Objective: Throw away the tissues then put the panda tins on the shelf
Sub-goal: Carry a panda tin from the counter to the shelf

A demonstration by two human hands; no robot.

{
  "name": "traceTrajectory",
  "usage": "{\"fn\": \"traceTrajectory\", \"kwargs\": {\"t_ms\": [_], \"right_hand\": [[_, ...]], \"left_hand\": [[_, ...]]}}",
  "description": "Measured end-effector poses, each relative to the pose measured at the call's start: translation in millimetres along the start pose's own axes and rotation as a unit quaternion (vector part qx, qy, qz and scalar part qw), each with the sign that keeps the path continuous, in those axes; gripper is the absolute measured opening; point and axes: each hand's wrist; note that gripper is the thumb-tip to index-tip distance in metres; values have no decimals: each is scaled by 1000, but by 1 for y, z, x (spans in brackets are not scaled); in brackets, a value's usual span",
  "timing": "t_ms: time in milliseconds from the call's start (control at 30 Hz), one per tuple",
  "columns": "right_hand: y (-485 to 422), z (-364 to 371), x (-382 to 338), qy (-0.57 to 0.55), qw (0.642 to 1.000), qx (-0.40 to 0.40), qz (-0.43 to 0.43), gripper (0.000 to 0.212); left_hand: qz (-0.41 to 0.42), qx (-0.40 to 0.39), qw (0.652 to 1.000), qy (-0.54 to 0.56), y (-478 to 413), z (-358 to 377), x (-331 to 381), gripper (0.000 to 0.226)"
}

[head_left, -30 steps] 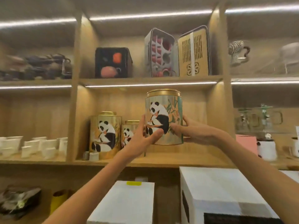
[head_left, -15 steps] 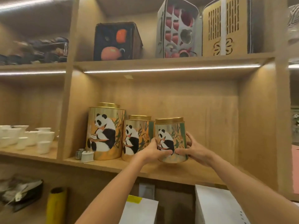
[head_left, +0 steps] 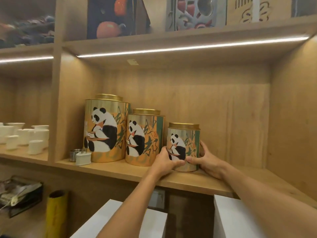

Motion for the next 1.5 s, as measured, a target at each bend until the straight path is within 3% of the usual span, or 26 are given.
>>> {"fn": "traceTrajectory", "kwargs": {"t_ms": [133, 267, 400, 500, 667, 933, 1033, 1500], "right_hand": [[2, 5, 2, 60, 998, 3, -22, 134], [7, 11, 7, 163, 982, 74, -54, 117], [3, 11, 16, 194, 972, 110, -77, 113], [1, 8, 16, 218, 965, 129, -72, 109], [3, 11, 18, 251, 962, 91, -67, 109], [3, 14, 19, 270, 956, 98, -62, 106], [2, 14, 19, 278, 953, 99, -61, 106], [24, 27, 7, 296, 947, 126, -24, 106]], "left_hand": [[-3, 34, 999, -15, 5, 4, -2, 79], [-2, 65, 996, -57, 9, 5, 0, 80], [16, 89, 992, -88, 6, 5, -5, 71], [4, 115, 987, -108, 4, 6, -6, 79], [-9, 131, 984, -121, 5, 7, -5, 67], [-1, 158, 976, -150, 8, 8, -5, 63], [-1, 162, 974, -158, 10, 8, -4, 52], [0, 139, 975, -173, 10, 4, -7, 50]]}}
Point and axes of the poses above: each hand's wrist, its own y-axis away from the middle knuckle, its own z-axis out of the palm, x = y × z, and after that the axes turned 4 degrees about -y, right-handed
